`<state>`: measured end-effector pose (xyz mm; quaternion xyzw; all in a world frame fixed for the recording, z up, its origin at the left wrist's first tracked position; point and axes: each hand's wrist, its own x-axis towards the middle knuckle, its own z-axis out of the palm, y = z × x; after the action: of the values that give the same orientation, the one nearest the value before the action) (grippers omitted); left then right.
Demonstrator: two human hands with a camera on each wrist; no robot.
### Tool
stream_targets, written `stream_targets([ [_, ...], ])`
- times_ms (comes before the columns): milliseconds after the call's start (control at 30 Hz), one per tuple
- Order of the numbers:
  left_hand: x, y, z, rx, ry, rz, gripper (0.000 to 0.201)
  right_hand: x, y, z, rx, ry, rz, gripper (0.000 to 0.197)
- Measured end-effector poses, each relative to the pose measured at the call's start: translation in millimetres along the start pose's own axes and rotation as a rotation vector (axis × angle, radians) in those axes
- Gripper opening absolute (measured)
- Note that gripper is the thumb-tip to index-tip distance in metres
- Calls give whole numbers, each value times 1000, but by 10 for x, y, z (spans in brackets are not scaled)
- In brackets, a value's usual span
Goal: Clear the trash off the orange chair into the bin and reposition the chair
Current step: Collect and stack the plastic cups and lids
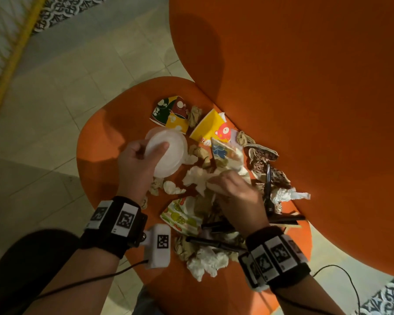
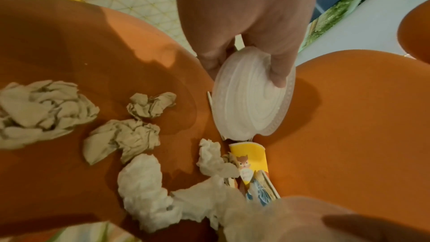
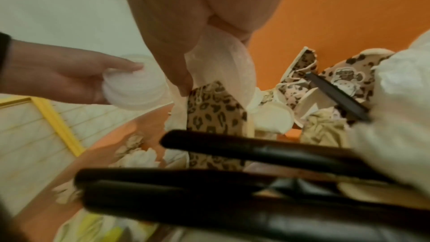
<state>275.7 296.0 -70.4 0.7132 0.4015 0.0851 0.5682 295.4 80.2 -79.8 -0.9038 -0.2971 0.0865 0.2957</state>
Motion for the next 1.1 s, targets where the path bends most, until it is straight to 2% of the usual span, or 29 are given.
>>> stream_targets([
  [167, 32, 23, 25, 93, 5, 83, 34, -21, -199, 87, 51, -54, -79, 27],
  [300, 25, 97, 54, 108, -38, 88, 34, -87, -315, 141, 185, -125, -152, 42],
  [367, 18, 155, 85, 119, -58, 108, 30, -120, -331, 90, 222, -80, -171, 38],
  [467, 42, 231, 156, 155, -127, 159, 29, -153, -184, -103, 327, 175, -16, 31],
  [533, 80, 296, 238, 208, -225, 231, 26, -169, 22, -311, 408, 313, 203, 34],
  [567, 101, 341, 298, 252, -285, 265, 25, -175, 119, -422, 456, 321, 334, 39],
  [633, 158, 447, 449, 357, -410, 294, 29, -174, 278, -617, 549, 240, 582, 54],
  [667, 197, 512, 542, 398, -471, 301, 35, -160, 335, -694, 506, 151, 680, 61],
  [733, 294, 628, 748, 459, -605, 321, 50, -124, 427, -781, 298, -74, 787, 58],
  [800, 396, 721, 1006, 589, -747, 329, 56, -71, 521, -781, 222, -203, 808, 47],
  [933, 510, 771, 1492, 935, -987, 316, 49, -52, 627, -624, 400, -413, 808, 48],
  [1100, 568, 691, 1743, 1142, -1079, 338, 52, -93, 636, -388, 346, -491, 627, 55],
])
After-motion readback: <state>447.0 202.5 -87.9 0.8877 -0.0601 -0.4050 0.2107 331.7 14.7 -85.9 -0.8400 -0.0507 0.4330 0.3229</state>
